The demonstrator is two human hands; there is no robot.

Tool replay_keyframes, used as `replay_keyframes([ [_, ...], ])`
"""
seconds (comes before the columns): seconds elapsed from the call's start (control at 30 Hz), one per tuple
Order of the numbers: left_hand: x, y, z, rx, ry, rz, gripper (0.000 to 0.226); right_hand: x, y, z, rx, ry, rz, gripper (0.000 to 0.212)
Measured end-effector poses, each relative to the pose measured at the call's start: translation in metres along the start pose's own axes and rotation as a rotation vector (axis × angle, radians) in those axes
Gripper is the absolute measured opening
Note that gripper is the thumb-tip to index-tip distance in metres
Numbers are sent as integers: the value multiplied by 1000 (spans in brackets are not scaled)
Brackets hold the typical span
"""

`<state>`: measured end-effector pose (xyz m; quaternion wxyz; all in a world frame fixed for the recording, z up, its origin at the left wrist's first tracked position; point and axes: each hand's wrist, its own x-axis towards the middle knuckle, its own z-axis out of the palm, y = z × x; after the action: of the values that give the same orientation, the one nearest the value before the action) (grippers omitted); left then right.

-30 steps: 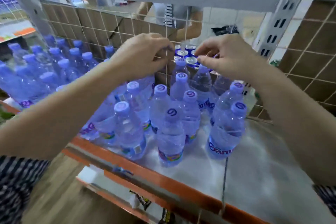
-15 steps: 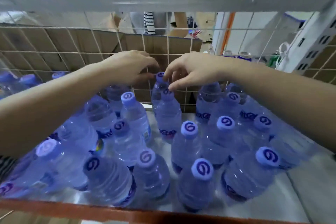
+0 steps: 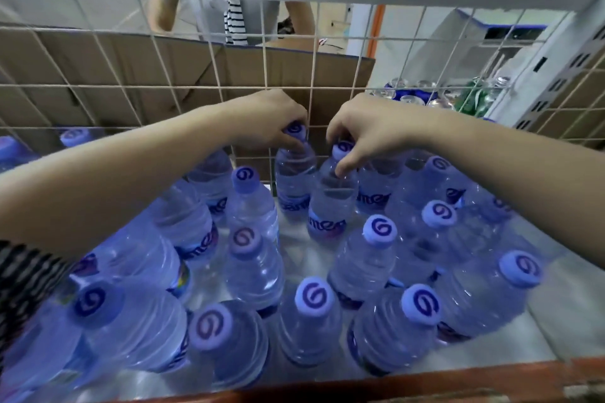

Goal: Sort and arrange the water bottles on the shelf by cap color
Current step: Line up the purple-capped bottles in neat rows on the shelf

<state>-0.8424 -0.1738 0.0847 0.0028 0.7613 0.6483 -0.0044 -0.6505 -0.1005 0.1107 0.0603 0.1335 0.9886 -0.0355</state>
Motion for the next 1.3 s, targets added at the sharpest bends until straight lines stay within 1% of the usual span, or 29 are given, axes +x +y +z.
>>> replay_keyframes([
  [0.1,-2,-6,-4,-9,-16,-17,40,2,11,0,27,23,49,44],
  [0.2,-1,-4,-1,-20,-10,-36,43,9,21,2,-1,47,79,38],
  [0.3,0,-2,3,-68,40,-40,42,15,28,2,-25,79,132,40],
  [0.43,1,2,6,-140,108,-28,34,18,31,7,-53,113,125,40],
  [0.63,-5,9,17,-208,194,-88,36,13,34,14,-51,132,139,43],
  [0.77,-16,13,11,-235,145,-103,39,7,30,17,-81,152,135,44],
  [0.83,-24,15,4,-223,97,-98,40,5,24,13,-157,154,117,44],
  [0.9,-39,11,-4,-194,104,-109,37,3,13,3,-181,221,65,40],
  [0.97,-60,3,-13,-145,137,-137,33,2,-5,-7,-89,311,-23,34],
  [1.0,-71,-3,-17,-123,148,-154,31,4,-17,-12,-20,322,-66,33],
  [1.07,-94,-15,-21,-98,148,-188,28,9,-42,-17,104,264,-137,32],
  [1.13,-111,-25,-21,-79,121,-202,28,19,-64,-15,160,161,-186,37],
  [1.2,-122,-35,-16,-38,95,-176,34,31,-80,-8,119,78,-218,45],
  [1.3,-123,-49,-14,-8,116,-147,45,50,-96,3,-36,46,-231,48],
])
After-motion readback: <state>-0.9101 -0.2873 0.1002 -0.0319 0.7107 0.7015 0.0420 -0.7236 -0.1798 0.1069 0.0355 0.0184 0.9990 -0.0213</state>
